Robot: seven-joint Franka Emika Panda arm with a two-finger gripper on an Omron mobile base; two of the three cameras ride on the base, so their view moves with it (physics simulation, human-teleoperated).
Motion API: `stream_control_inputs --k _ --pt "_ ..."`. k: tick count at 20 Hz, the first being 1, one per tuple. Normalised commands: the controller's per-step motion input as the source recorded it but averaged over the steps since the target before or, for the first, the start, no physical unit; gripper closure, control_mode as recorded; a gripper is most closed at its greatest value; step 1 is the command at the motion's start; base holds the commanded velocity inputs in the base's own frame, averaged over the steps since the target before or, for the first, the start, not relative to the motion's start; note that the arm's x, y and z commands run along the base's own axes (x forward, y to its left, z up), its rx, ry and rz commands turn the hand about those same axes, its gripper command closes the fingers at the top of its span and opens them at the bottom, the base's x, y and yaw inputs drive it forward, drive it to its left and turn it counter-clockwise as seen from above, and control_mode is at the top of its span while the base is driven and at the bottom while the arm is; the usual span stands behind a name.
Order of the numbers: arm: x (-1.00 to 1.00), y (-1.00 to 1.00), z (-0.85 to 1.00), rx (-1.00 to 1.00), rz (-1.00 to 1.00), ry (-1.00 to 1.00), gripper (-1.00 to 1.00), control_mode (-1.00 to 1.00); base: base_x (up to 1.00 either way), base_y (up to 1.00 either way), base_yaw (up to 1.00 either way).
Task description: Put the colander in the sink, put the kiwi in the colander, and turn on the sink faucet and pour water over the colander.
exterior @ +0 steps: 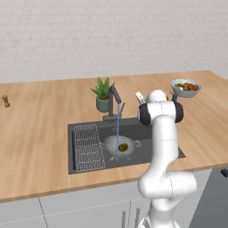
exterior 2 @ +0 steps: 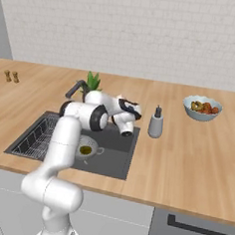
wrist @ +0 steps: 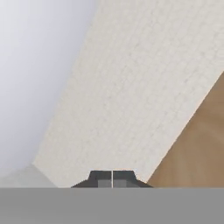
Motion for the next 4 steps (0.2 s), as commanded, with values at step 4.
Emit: stream_control_inputs --k 4 --pt "-1.00 -0.95 0.38 0.22 0.02 -0.37 1.00 -1.00 0.00 0.00 0.00"
